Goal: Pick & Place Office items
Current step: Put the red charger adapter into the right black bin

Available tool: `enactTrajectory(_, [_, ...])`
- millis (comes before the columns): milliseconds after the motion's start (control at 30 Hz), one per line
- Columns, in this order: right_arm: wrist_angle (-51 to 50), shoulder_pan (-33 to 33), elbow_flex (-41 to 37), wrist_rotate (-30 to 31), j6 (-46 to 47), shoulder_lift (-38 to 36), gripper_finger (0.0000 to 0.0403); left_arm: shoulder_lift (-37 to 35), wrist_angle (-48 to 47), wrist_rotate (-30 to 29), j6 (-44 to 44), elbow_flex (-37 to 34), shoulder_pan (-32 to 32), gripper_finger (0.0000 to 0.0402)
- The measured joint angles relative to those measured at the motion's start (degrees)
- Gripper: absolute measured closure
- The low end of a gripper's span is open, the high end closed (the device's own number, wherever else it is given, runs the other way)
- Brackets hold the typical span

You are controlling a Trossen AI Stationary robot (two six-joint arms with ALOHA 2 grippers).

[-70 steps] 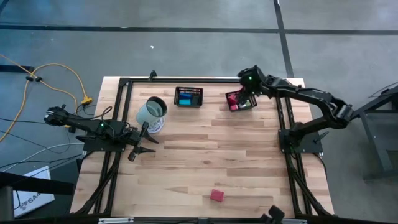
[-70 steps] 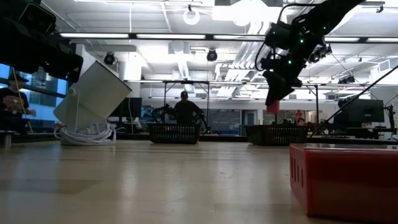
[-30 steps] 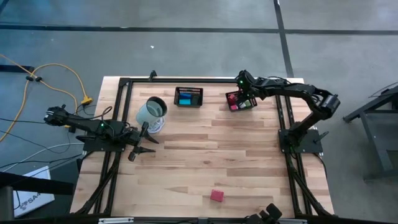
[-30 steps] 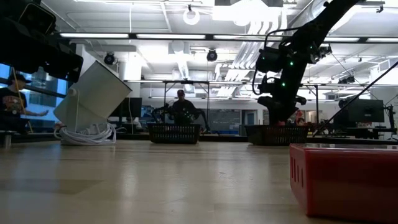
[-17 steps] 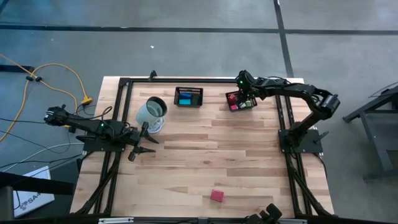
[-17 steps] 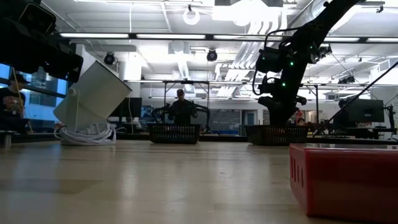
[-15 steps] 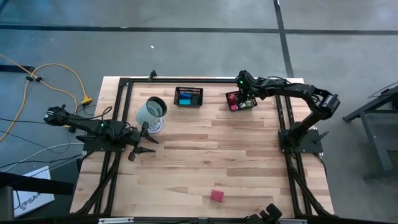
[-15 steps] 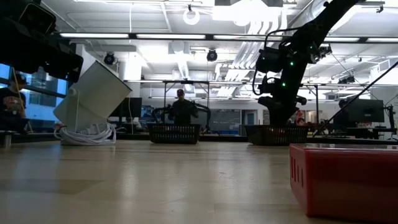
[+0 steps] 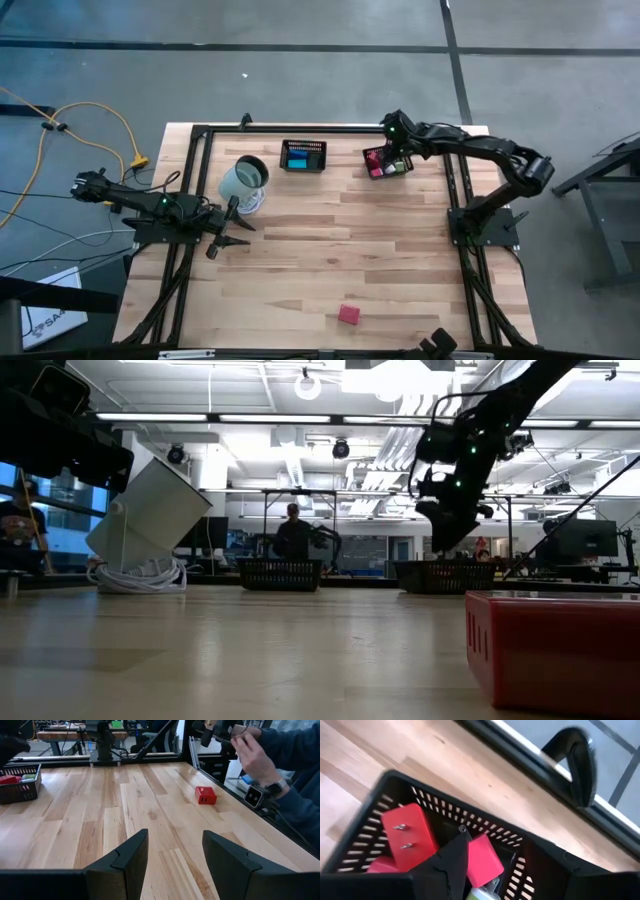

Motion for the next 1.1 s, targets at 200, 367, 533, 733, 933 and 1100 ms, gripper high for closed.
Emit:
enactTrajectory(200, [-0.09, 0.02, 0.0, -5.18, -0.54, -4.36, 0.023, 0.01, 0.0, -0.01, 0.0, -0.02, -0.01, 0.0221])
enactTrajectory(367, [-0.25, 1.92, 0.0, -12.28, -1.57, -6.24, 0.023, 0.0, 0.0, -0.02, 0.0, -0.01, -0.02, 0.0221])
enactTrajectory(533, [-0.29, 5.65, 0.0, -16.94, -5.49, -7.67, 0.0235, 0.0, 0.02, -0.02, 0.0, -0.02, 0.0, 0.0221])
enactTrajectory(733, [-0.2, 13.06, 0.0, -18.05, -7.58, -9.17, 0.0249, 0.02, 0.0, -0.01, 0.0, 0.0, -0.02, 0.0221])
enactTrajectory(933, [0.06, 22.4, 0.0, -18.15, -7.58, -9.23, 0.0256, 0.01, 0.02, -0.02, 0.0, 0.0, -0.02, 0.0221])
enactTrajectory(1100, [2.33, 31.4, 0.0, -18.11, -7.58, -9.23, 0.0256, 0.02, 0.0, 0.0, 0.0, -0.02, -0.02, 0.0221])
